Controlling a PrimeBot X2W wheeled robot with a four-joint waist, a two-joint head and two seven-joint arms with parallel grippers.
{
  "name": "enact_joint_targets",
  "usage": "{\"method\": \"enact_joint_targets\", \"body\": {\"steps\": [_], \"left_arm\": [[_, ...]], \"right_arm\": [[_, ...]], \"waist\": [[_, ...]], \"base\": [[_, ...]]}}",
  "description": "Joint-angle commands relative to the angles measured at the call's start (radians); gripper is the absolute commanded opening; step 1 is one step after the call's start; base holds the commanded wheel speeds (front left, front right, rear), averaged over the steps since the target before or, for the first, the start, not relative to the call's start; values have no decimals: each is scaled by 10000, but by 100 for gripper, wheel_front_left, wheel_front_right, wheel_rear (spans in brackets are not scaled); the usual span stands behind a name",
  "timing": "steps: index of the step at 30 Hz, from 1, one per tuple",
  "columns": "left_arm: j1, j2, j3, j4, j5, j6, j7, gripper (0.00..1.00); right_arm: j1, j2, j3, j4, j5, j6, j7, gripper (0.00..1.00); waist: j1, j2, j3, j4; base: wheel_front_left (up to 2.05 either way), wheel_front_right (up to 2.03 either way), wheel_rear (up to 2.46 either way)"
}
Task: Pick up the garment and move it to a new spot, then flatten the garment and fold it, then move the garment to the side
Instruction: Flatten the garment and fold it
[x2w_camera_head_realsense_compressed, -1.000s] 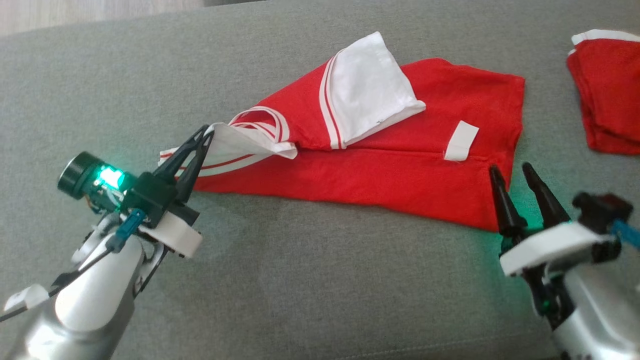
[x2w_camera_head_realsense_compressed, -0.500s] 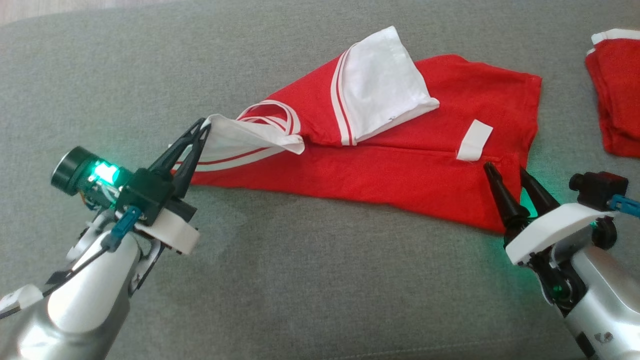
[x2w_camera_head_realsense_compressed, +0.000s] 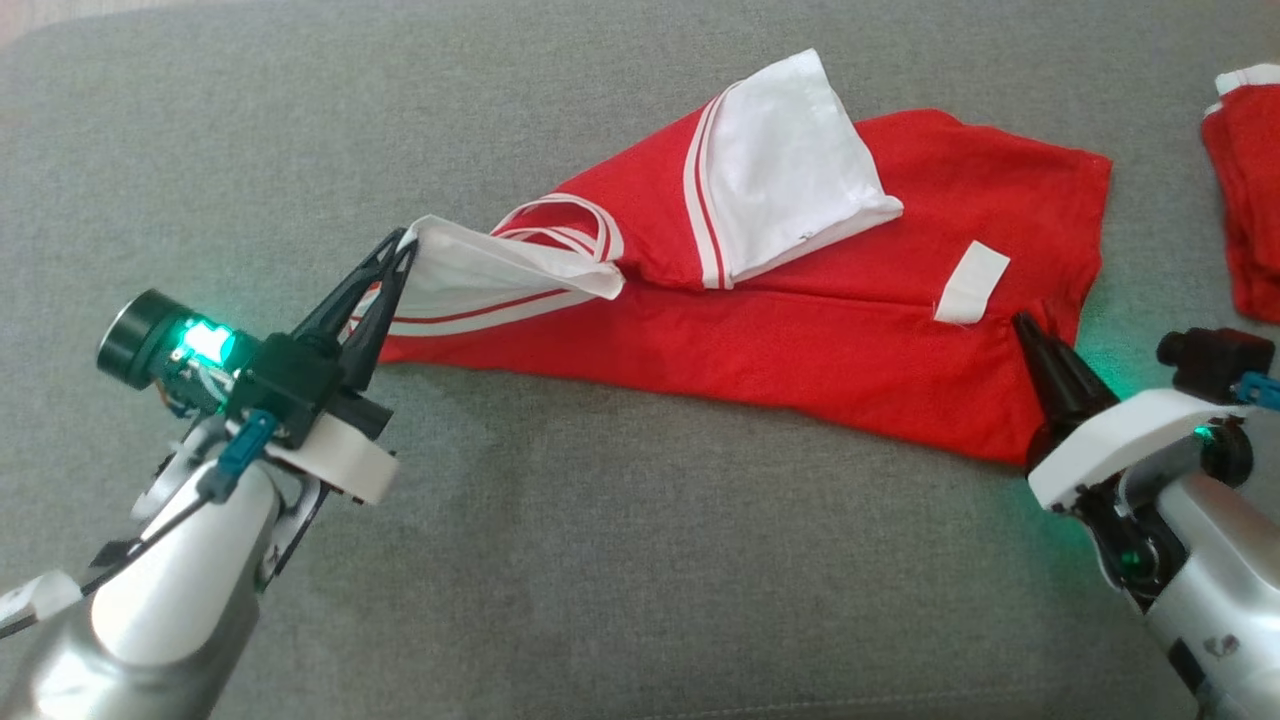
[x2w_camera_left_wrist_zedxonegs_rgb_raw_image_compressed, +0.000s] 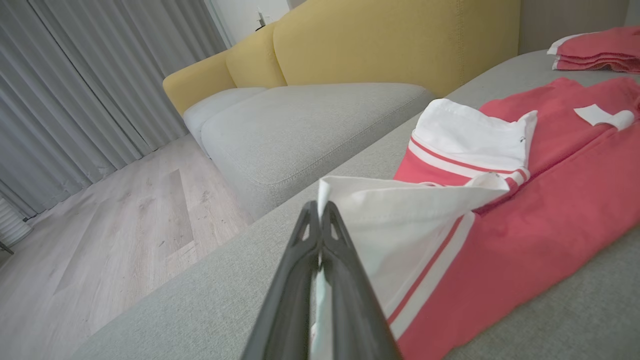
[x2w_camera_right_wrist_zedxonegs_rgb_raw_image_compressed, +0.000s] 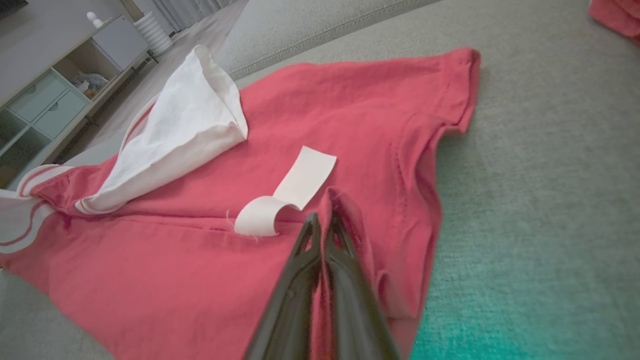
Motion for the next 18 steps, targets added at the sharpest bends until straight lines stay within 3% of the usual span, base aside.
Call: {"method": "enact_joint_targets", "body": {"steps": [1, 8, 18], "left_arm": [[-337, 409, 520, -281, -123, 115, -40, 0], [-381, 266, 1000, -518, -764, 165, -508, 0], [-1694, 365, 2288, -1697, -2454, -439, -519, 0]], "right_arm": [[-127, -350, 86, -136, 115, -7, -222, 0], [-66, -939, -14, -831, 688, -7, -529, 0], [306, -3581, -1387, -4574, 2104, -7, -743, 0]], "waist": [[-1, 0, -77, 15], [-1, 0, -672, 88], [-1, 0, -2329, 203]], "base": [[0, 0, 0], [0, 0, 0], [0, 0, 0]]}}
